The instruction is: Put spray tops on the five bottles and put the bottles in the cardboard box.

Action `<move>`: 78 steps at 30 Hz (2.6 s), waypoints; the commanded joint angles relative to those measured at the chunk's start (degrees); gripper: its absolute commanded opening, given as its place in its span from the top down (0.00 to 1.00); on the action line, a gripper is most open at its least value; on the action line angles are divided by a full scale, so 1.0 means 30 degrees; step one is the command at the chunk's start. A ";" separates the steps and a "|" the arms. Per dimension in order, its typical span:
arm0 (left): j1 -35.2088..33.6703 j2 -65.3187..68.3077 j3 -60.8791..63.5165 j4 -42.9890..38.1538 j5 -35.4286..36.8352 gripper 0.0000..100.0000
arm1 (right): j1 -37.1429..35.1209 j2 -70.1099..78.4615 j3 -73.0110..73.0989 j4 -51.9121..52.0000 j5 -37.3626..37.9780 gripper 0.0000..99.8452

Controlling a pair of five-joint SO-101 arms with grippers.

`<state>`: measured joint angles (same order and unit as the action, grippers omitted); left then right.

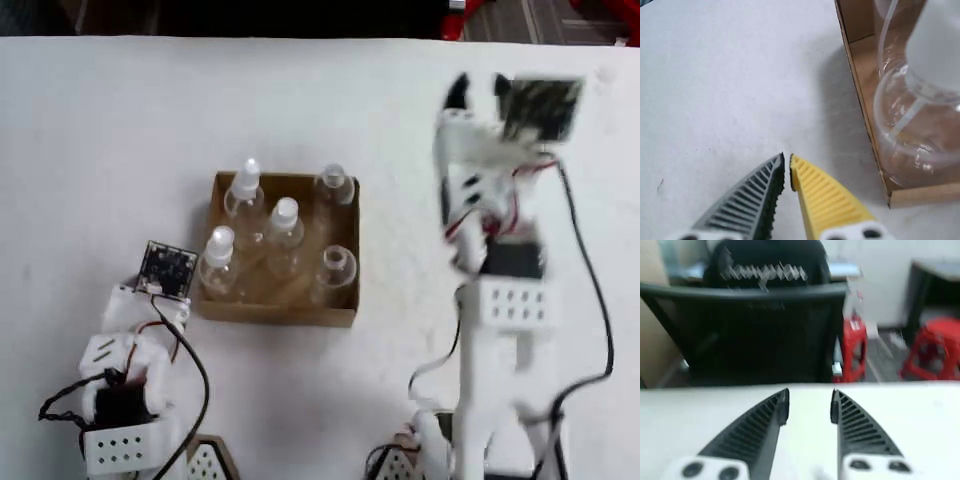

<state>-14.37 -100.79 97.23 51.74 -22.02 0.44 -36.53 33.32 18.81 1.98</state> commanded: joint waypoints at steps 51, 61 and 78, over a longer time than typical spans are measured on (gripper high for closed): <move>0.0249 -0.0103 -0.0029 0.0088 -0.0205 0.98 | 0.1744 3.6205 -3.8974 2.4190 1.5678 0.99; 0.0249 -0.0103 -0.0029 0.0088 -0.0205 0.98 | 0.1568 3.4095 -3.8916 2.6711 1.5678 0.98; 0.0249 -0.0103 -0.0029 0.0088 -0.0205 0.98 | -0.0425 2.0674 -3.6806 2.6799 0.9201 0.98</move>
<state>-14.37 -100.79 97.23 51.74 -22.02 0.62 36.44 -80.70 97.58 45.93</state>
